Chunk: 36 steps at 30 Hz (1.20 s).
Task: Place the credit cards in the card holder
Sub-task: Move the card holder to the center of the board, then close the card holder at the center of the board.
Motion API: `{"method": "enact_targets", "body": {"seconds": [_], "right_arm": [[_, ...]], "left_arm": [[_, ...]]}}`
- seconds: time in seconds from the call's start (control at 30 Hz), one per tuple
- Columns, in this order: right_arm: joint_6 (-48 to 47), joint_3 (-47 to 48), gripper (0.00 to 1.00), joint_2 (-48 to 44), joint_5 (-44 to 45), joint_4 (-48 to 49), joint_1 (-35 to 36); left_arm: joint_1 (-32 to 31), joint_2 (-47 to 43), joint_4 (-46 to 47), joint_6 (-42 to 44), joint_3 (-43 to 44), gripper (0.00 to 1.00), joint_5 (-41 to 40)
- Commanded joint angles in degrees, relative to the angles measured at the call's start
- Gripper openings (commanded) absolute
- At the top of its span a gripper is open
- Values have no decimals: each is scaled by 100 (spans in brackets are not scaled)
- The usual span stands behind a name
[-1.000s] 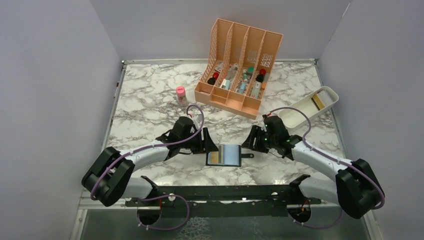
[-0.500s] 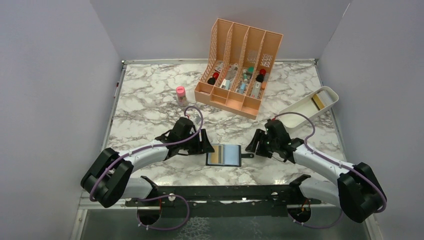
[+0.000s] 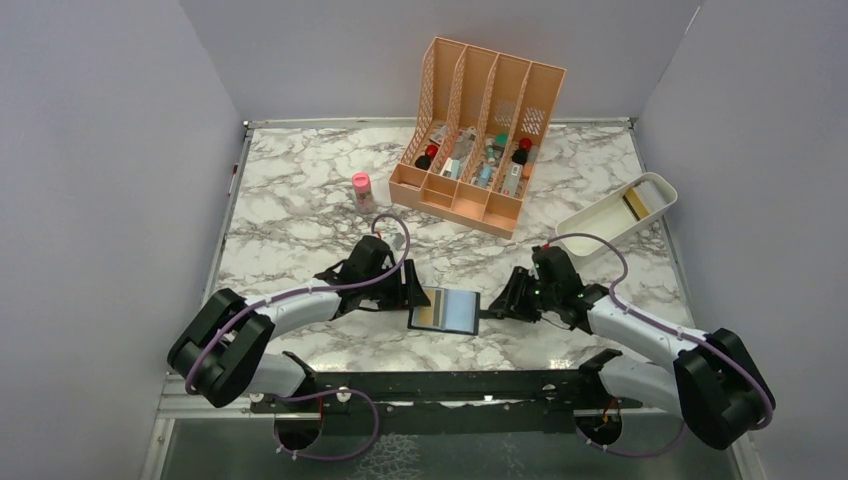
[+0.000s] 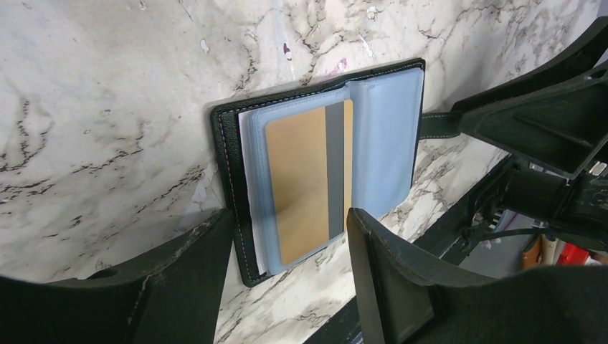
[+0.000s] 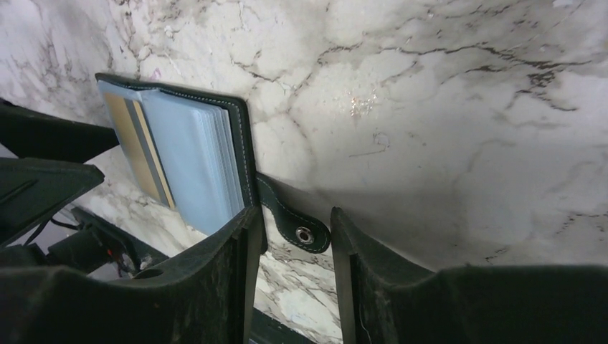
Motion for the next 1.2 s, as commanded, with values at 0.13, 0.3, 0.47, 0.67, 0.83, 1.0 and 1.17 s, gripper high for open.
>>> {"method": "enact_targets", "body": {"seconds": [0.13, 0.3, 0.47, 0.67, 0.83, 1.0, 1.17], "right_arm": [[332, -352, 34, -311, -628, 721, 20], [374, -502, 18, -229, -739, 1113, 21], [273, -483, 11, -27, -722, 1308, 19], [146, -422, 8, 386, -855, 1666, 21], [11, -386, 6, 530, -858, 1830, 19], [-219, -328, 6, 695, -964, 2071, 18], [-536, -175, 6, 994, -1286, 2338, 21]], "left_arm": [[-107, 124, 647, -261, -33, 62, 314], [-146, 4, 1120, -602, -91, 62, 686], [-214, -152, 1448, -827, -114, 62, 841], [-411, -174, 1745, -939, 1, 62, 966], [-576, -13, 1959, -992, 123, 62, 1060], [-728, 95, 2116, -999, 236, 60, 1113], [-789, 218, 2173, -895, 322, 59, 1131]]}}
